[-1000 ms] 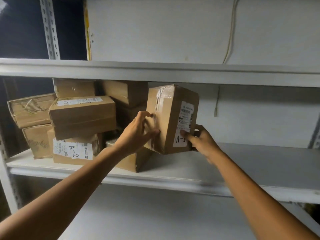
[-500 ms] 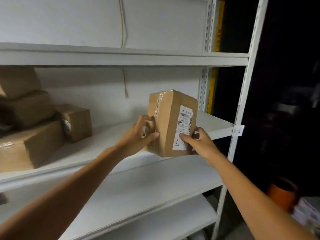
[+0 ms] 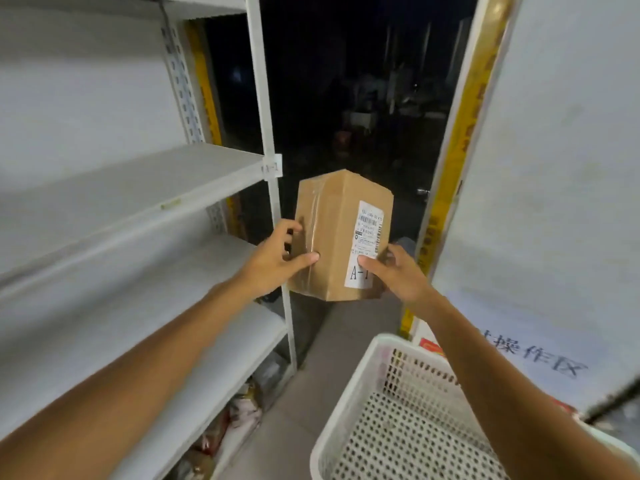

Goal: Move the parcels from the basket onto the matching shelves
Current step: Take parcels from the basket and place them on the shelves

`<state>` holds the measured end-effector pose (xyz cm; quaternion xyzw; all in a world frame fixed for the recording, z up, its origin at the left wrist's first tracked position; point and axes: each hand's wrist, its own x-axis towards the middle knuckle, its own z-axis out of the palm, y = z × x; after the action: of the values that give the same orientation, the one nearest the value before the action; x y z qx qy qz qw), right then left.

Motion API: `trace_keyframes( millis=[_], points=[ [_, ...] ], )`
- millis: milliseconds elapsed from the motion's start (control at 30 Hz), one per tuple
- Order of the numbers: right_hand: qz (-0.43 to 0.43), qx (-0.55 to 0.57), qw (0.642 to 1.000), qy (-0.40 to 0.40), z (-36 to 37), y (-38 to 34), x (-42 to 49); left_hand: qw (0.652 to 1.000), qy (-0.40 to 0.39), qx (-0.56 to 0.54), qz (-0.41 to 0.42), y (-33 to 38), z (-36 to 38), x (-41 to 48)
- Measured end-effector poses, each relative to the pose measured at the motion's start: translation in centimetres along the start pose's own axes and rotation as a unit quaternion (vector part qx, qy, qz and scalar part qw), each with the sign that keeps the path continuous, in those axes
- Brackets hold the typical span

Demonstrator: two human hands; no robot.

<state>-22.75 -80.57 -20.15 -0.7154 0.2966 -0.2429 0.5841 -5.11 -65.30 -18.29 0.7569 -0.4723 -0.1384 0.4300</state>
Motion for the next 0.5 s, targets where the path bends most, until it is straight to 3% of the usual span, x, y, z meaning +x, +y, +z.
trace_keyframes(
  millis=[200,500],
  points=[
    [0.085,-0.029,0.995,0.032,-4.6,6.3,-2.8,0.99,-0.083,-0.105,-0.044,-1.7,8.7,1.8],
    [0.258,-0.02,0.963,0.077,-5.5,15.8,-6.3,0.953,-0.242,-0.098,-0.153,-7.9,18.5,1.7]
  ],
)
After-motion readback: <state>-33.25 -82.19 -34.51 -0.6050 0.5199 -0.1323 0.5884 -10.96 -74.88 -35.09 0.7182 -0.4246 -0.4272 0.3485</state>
